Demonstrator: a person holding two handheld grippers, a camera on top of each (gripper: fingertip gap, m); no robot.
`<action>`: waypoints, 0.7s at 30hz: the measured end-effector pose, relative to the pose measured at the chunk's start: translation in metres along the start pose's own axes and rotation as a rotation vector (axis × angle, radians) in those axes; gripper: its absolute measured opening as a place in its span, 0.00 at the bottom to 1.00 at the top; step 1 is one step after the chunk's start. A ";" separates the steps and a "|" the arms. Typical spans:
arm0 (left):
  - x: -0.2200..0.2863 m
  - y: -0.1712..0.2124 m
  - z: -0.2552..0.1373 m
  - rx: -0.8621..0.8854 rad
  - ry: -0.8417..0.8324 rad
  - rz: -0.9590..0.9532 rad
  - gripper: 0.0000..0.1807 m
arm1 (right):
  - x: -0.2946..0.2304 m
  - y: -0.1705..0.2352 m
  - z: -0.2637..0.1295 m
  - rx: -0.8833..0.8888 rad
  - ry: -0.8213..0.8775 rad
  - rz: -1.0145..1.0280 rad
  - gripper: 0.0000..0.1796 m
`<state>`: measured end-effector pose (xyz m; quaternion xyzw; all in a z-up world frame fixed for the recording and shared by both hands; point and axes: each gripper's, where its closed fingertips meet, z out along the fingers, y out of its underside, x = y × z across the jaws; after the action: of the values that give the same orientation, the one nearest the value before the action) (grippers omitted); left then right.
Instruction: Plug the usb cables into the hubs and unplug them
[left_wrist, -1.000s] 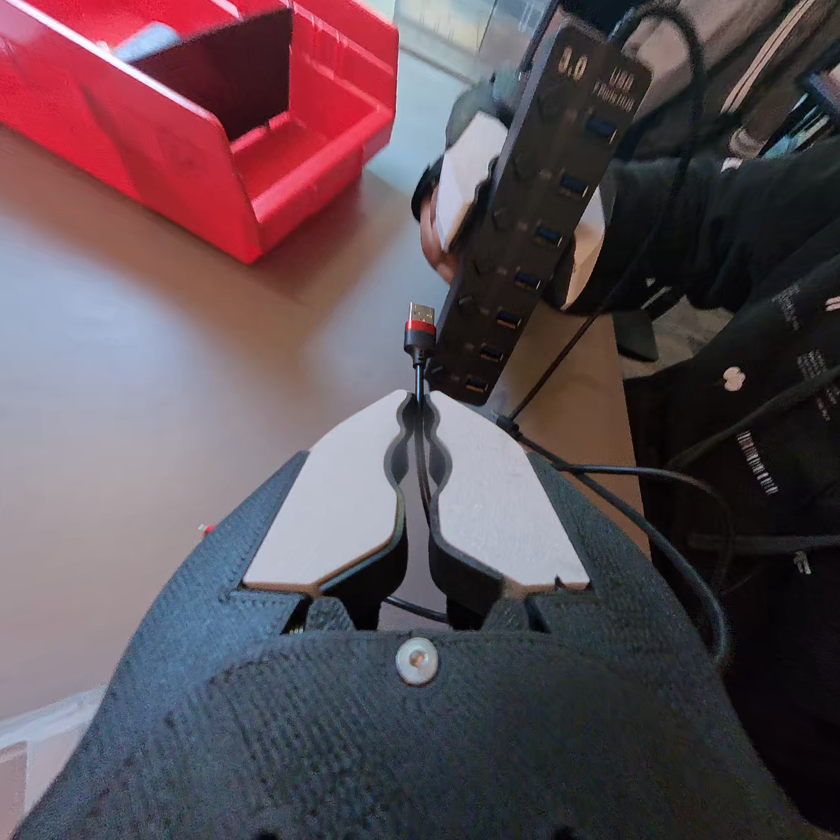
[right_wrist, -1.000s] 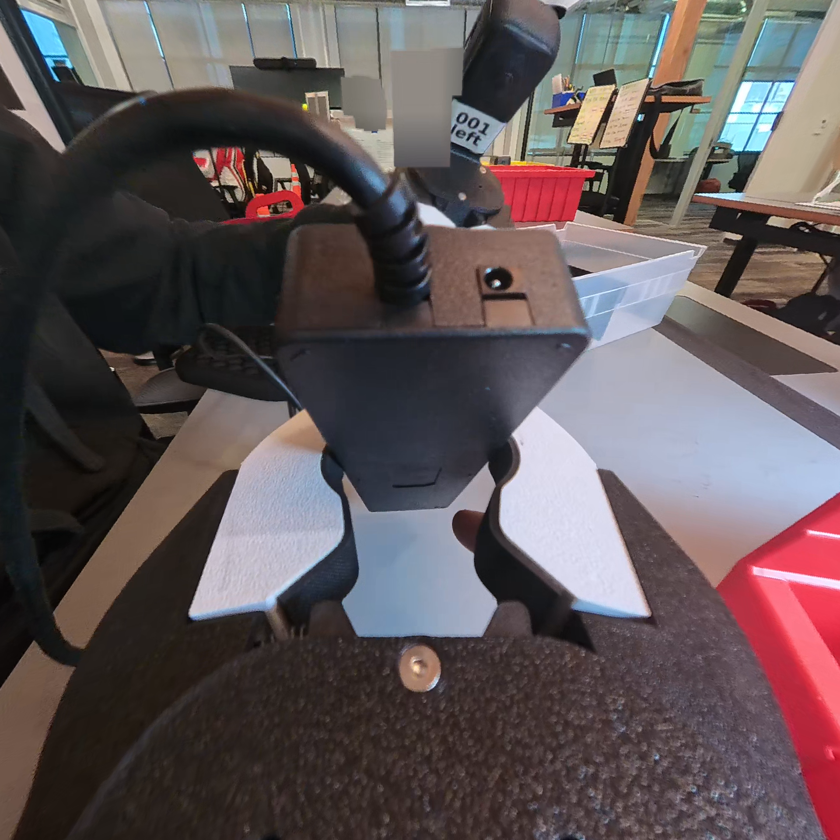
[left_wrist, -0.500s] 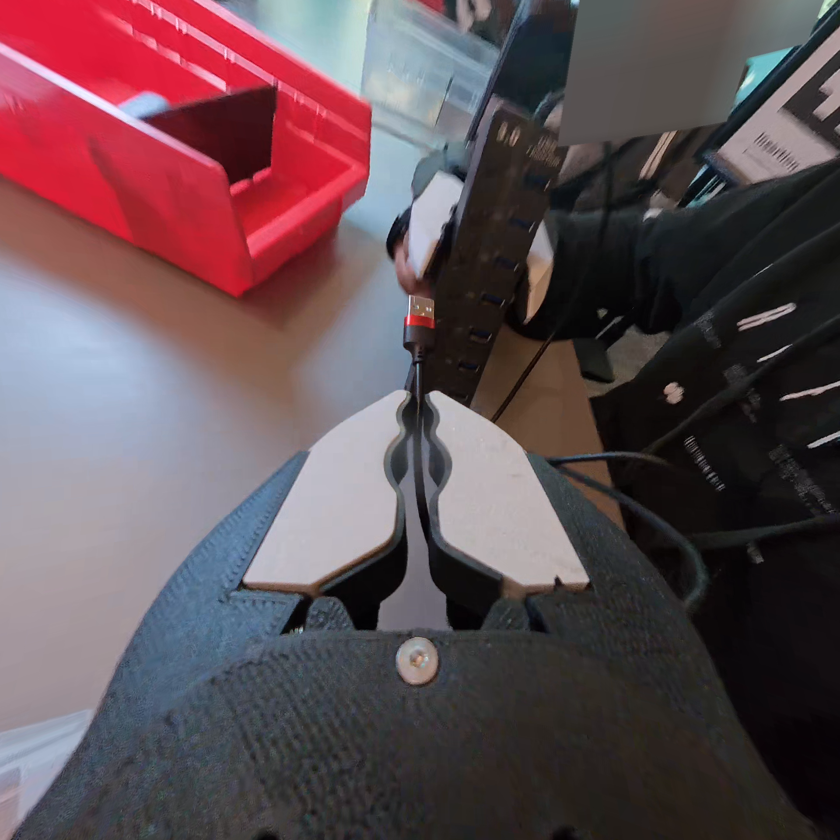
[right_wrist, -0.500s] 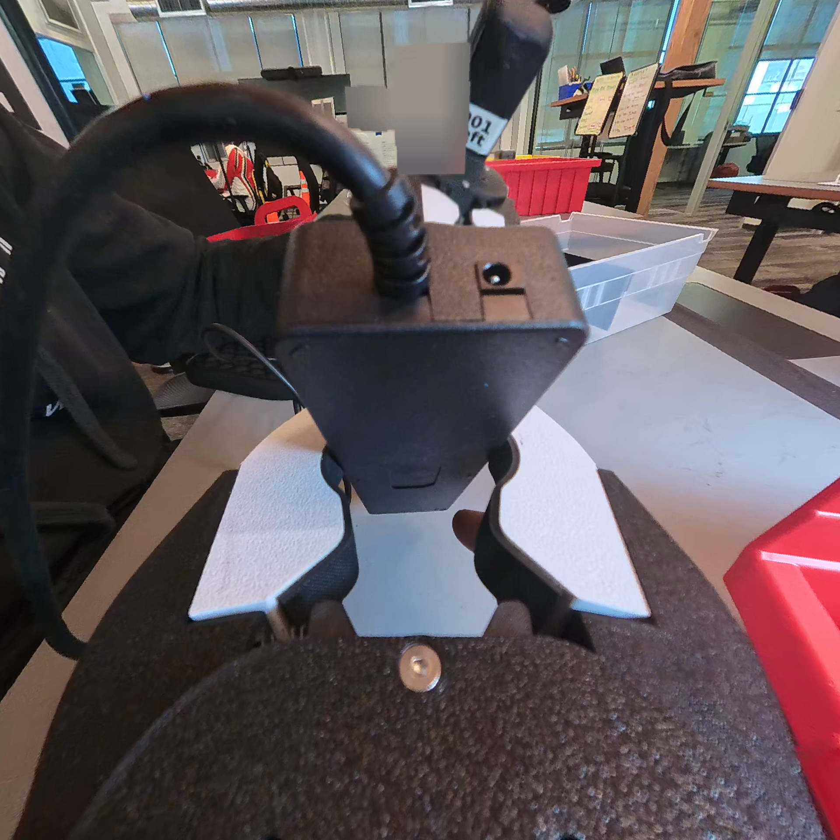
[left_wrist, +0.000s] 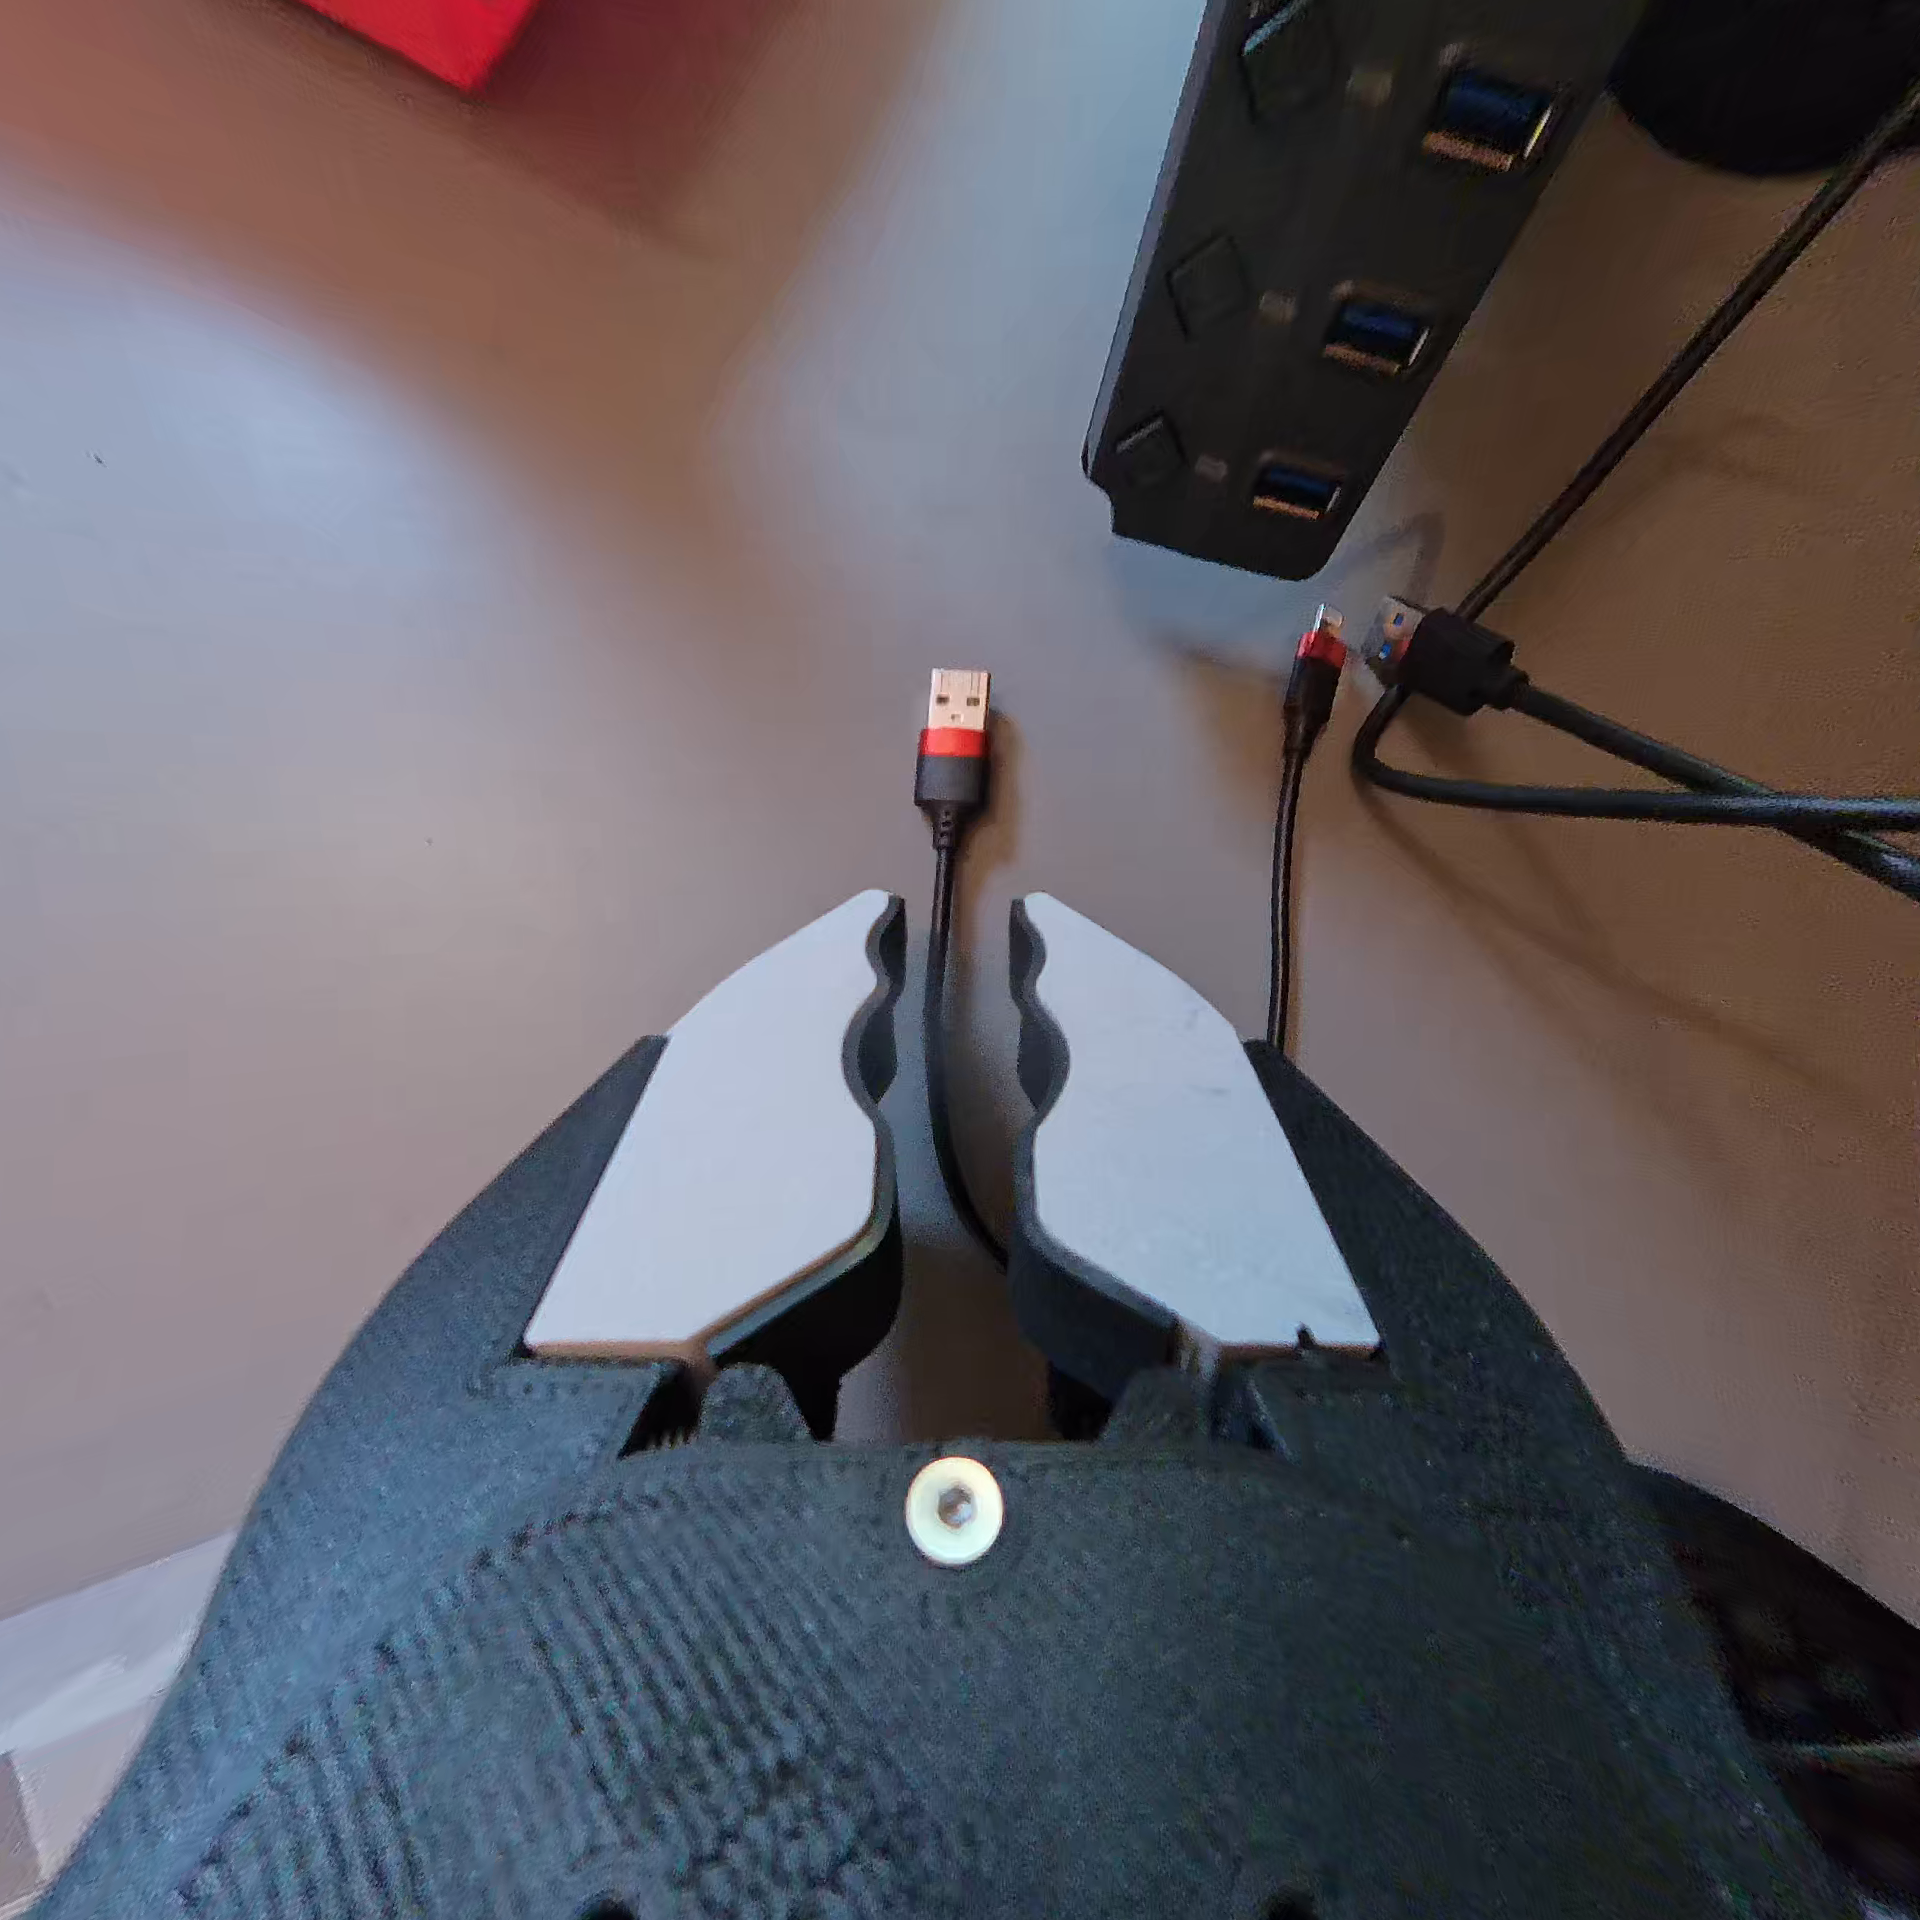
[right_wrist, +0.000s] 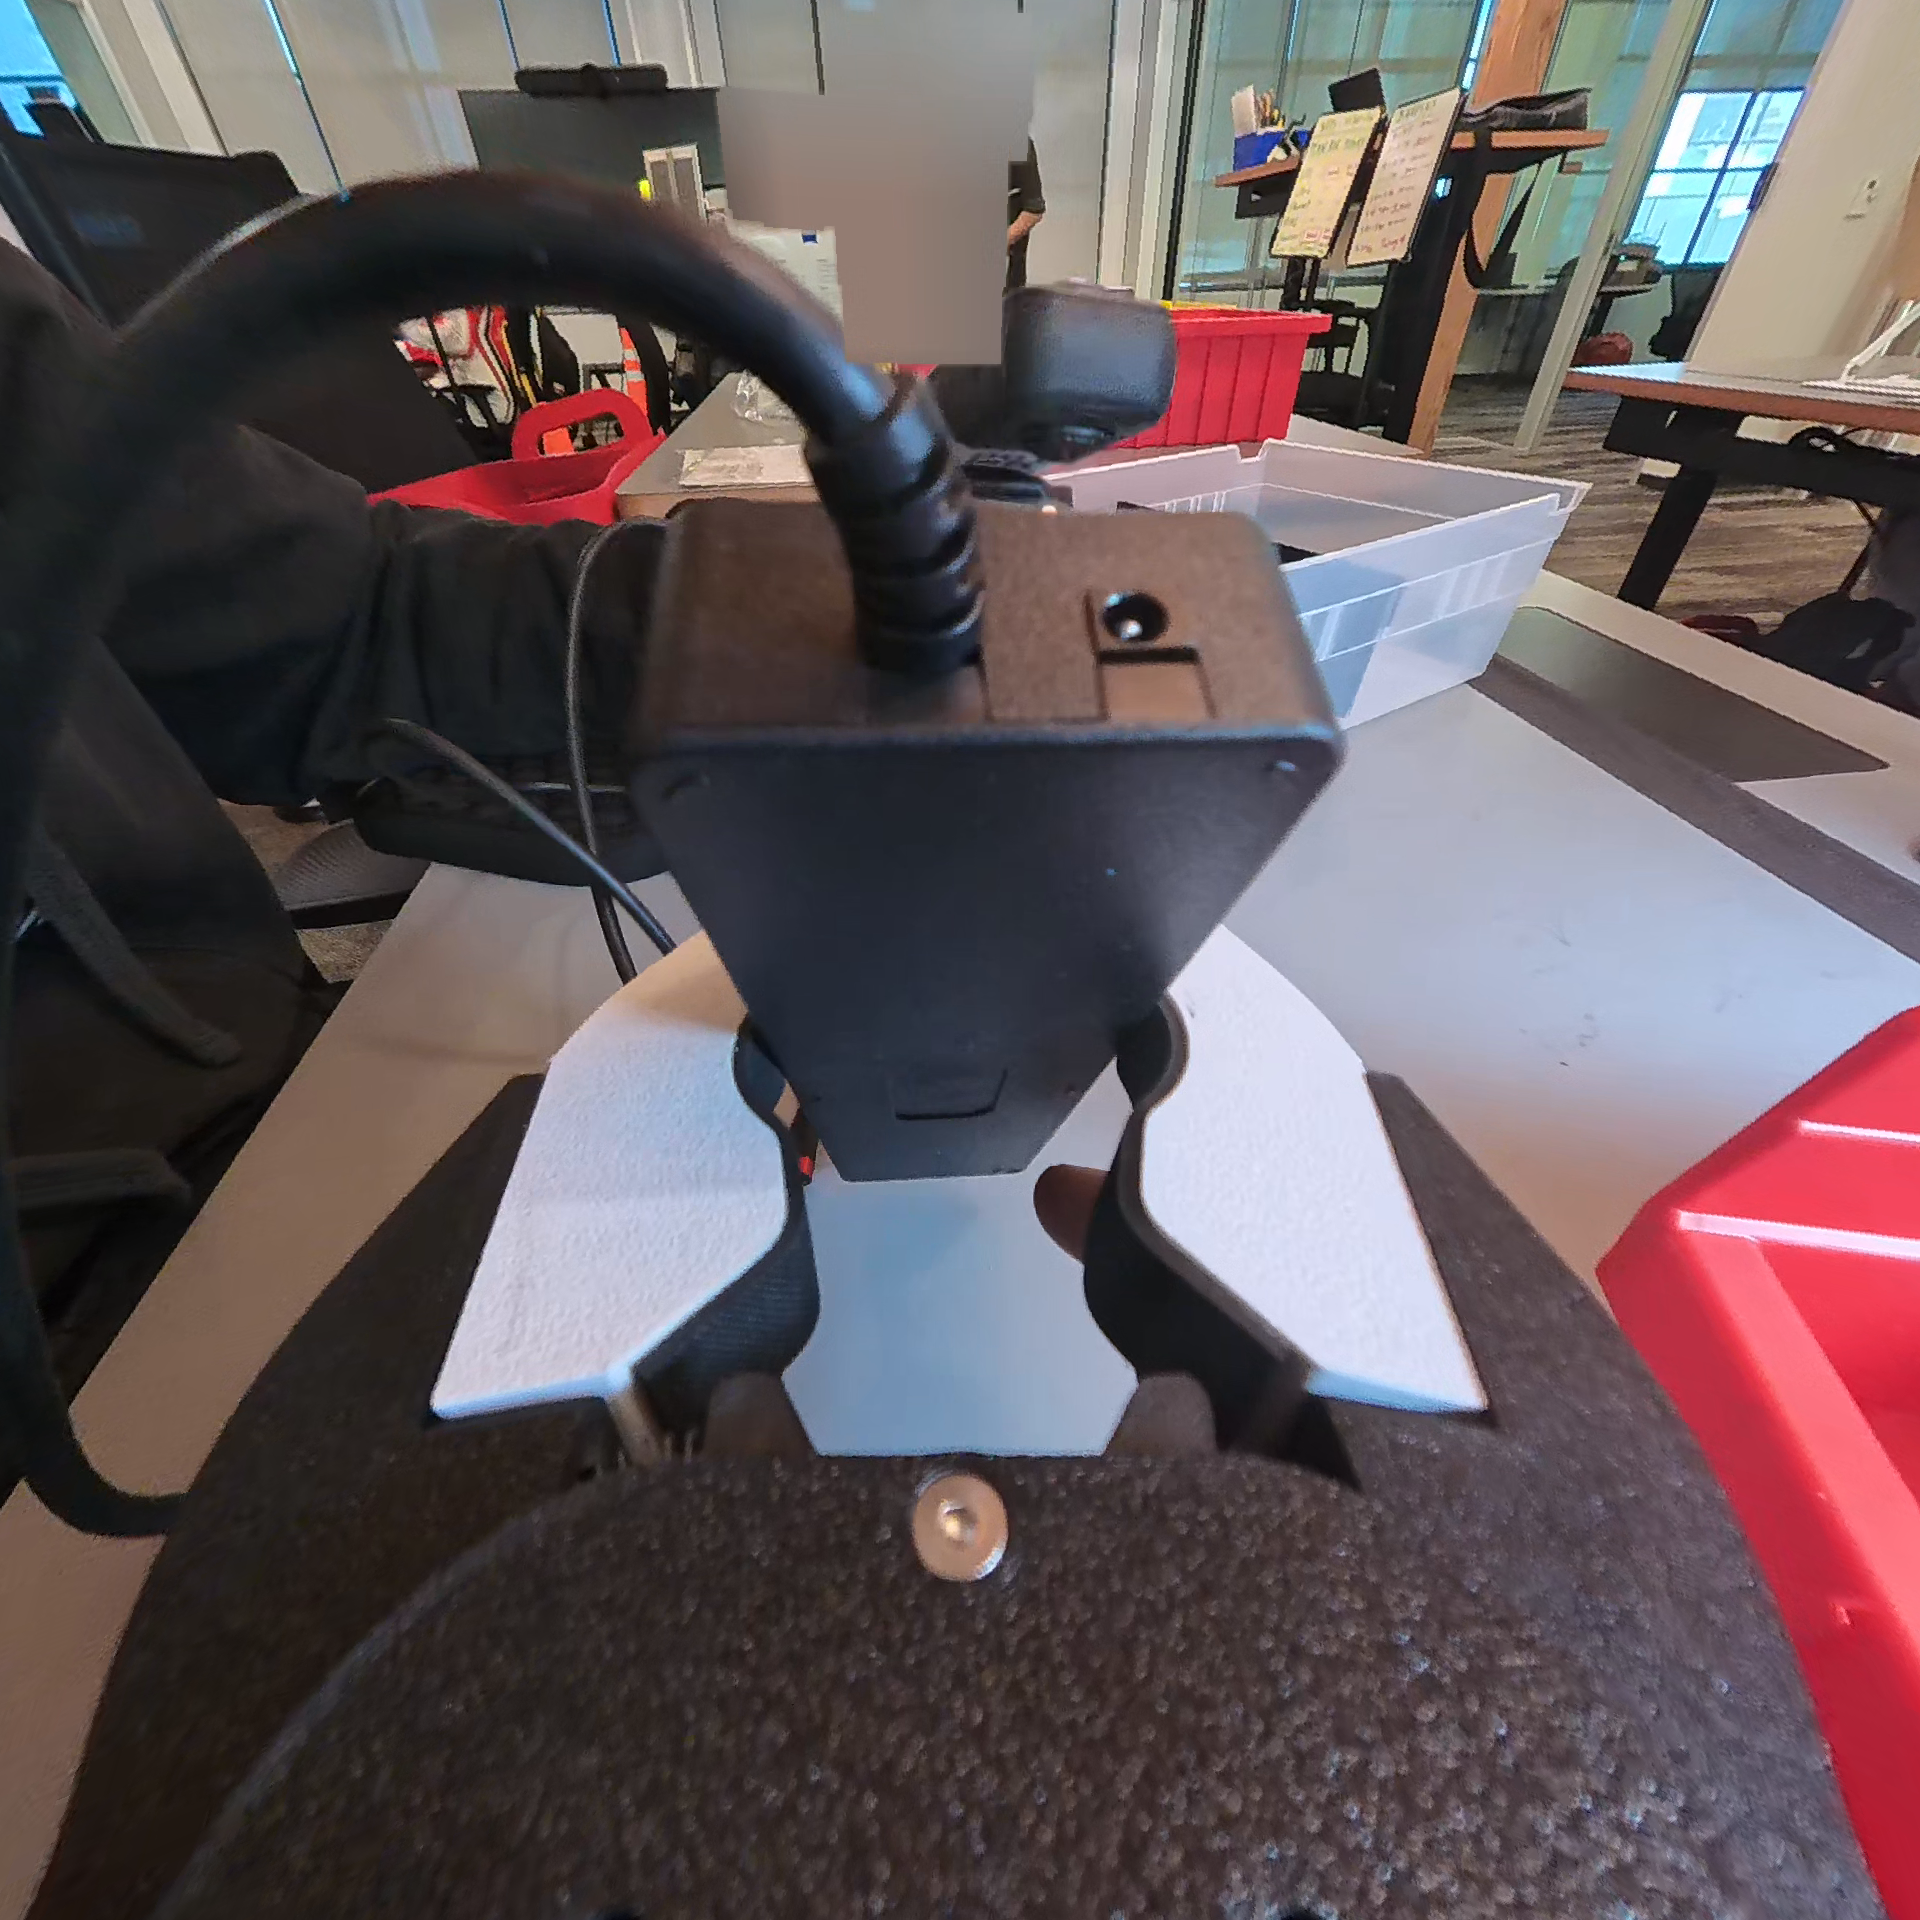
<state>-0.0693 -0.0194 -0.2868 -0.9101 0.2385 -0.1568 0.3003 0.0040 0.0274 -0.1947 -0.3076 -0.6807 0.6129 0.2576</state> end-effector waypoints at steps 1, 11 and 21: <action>0.000 -0.003 -0.001 0.016 -0.004 -0.002 0.11 | 0.000 0.000 0.000 -0.001 0.000 0.001 0.36; -0.003 -0.004 0.024 -0.056 -0.056 0.070 0.10 | -0.001 0.000 0.000 -0.003 -0.005 -0.002 0.35; -0.006 -0.014 0.023 -0.050 -0.166 0.142 0.03 | -0.003 0.002 0.000 -0.009 -0.017 -0.008 0.35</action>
<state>-0.0597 0.0047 -0.2966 -0.9081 0.2804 -0.0532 0.3065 0.0060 0.0252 -0.1962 -0.3009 -0.6870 0.6112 0.2529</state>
